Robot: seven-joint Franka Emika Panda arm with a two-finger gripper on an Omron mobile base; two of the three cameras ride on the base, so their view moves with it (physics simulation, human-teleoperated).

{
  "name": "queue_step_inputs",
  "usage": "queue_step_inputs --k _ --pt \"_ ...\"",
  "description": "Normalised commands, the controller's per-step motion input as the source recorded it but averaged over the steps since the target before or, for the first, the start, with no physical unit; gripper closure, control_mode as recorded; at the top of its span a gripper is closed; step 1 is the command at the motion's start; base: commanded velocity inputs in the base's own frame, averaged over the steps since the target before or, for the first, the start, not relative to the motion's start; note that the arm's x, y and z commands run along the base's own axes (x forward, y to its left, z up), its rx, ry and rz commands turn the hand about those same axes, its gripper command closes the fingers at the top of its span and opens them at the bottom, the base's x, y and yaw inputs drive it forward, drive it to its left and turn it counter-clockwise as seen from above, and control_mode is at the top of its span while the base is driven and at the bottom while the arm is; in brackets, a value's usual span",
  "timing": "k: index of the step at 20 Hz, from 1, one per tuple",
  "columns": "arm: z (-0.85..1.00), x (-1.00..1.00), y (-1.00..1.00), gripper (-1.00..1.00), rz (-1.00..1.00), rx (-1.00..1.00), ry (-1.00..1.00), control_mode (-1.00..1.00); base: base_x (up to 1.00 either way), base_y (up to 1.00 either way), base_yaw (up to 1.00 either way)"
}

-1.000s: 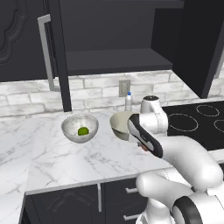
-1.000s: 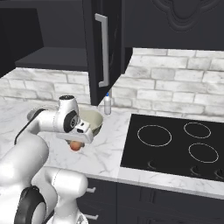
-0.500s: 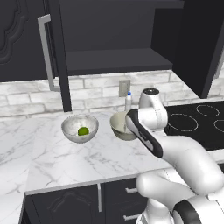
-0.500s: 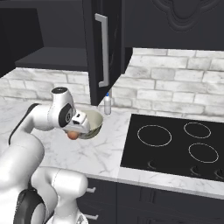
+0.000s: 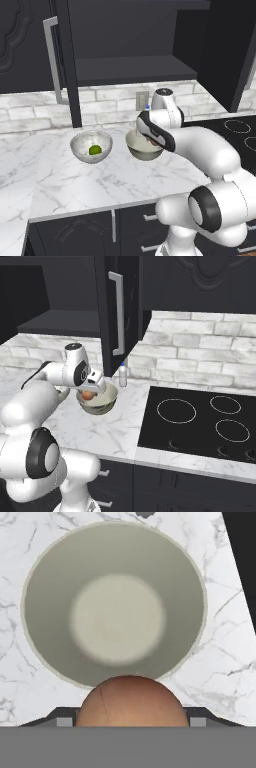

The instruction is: Pick both bowls and place them on the counter. Then place the lime in one bowl and place the peach in the other bowl.

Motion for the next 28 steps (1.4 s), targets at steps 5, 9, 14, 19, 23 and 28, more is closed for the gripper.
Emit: queue_step_inputs --k 5,9,14,19,23,28 --pt "-0.06 0.61 0.17 1.0 0.0 0.0 0.0 -1.0 0.0 0.0 0.0" --pt "-0.32 0.47 0.11 1.0 0.0 0.0 0.0 -1.0 0.0 0.0 0.0" --pt "-0.33 0.12 0.0 1.0 0.0 0.0 0.0 -1.0 0.0 0.0 0.0" --pt "-0.31 0.0 0.0 1.0 0.0 0.0 0.0 -1.0 0.0 0.0 0.0" --pt "-0.34 0.03 0.0 1.0 0.0 0.0 0.0 -1.0 0.0 0.0 0.0" --pt "-0.24 0.04 0.0 1.0 0.0 0.0 0.0 -1.0 0.0 0.0 0.0"
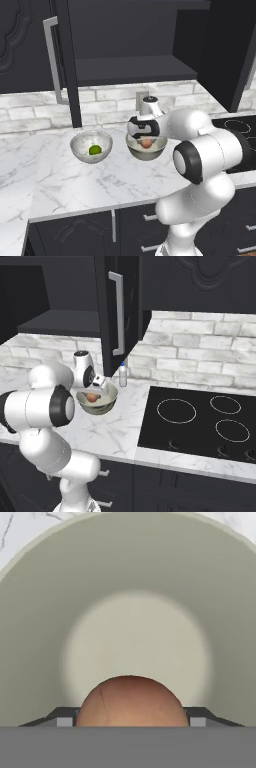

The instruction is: Pick both bowls and place them on the counter. Then place the lime in one bowl and place the peach in the other bowl.

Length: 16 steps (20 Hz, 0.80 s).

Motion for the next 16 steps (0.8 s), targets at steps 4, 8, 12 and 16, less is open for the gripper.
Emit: queue_step_inputs --k 4,8,12,16 --pt "-0.13 0.01 0.0 1.0 0.0 0.0 0.0 -1.0 0.0 0.0 0.0" --pt "-0.09 0.0 -0.01 1.0 0.0 0.0 0.0 -1.0 0.0 0.0 0.0" --pt "-0.11 0.0 -0.01 1.0 0.0 0.0 0.0 -1.0 0.0 0.0 0.0" --pt "-0.08 0.0 -0.02 1.0 0.0 0.0 0.0 -1.0 0.0 0.0 0.0"
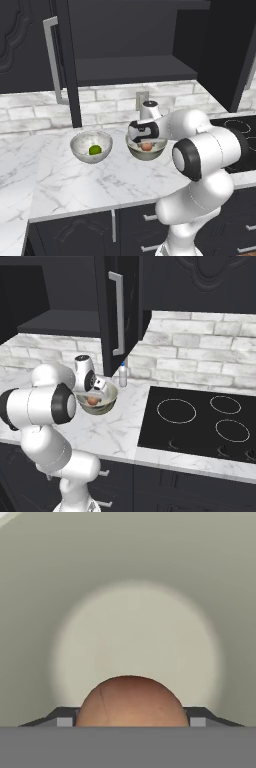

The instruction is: Pick both bowls and place them on the counter. Then place the lime in one bowl and place the peach in the other bowl.

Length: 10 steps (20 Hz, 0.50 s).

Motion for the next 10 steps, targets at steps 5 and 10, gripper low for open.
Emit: queue_step_inputs --k 5,10 --pt "-0.05 0.01 0.0 -1.0 0.0 0.0 0.0 -1.0 0.0 0.0 0.0" --pt "0.0 0.01 0.0 -1.0 0.0 0.0 0.0 -1.0 0.0 0.0 0.0"
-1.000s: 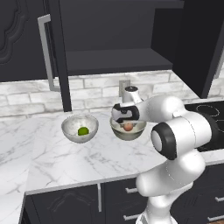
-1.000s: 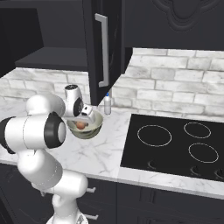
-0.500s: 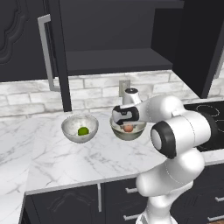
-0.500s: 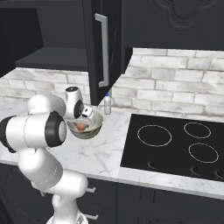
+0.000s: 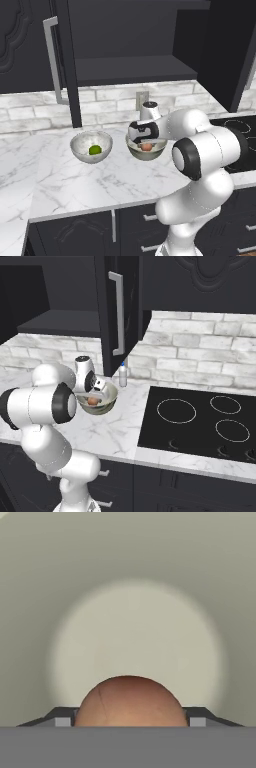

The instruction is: Pick both bowls and place them on the counter. Then place the lime in one bowl and place the peach in the other bowl.

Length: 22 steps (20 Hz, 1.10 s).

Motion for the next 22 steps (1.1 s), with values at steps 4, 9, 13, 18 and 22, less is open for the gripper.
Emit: queue_step_inputs --k 4,9,13,18,22 --pt "0.01 0.0 -0.01 -1.0 0.0 0.0 0.0 -1.0 0.0 0.0 0.0" --pt "0.14 -0.01 -0.02 -1.0 0.0 0.0 0.0 -1.0 0.0 0.0 0.0" --pt "0.32 -0.02 0.0 -1.0 0.0 0.0 0.0 -1.0 0.0 0.0 0.0" --pt "0.37 -0.07 0.0 -1.0 0.0 0.0 -0.02 -1.0 0.0 0.0 0.0" --pt "0.25 -0.1 0.0 -1.0 0.0 0.0 0.0 -1.0 0.0 0.0 0.0"
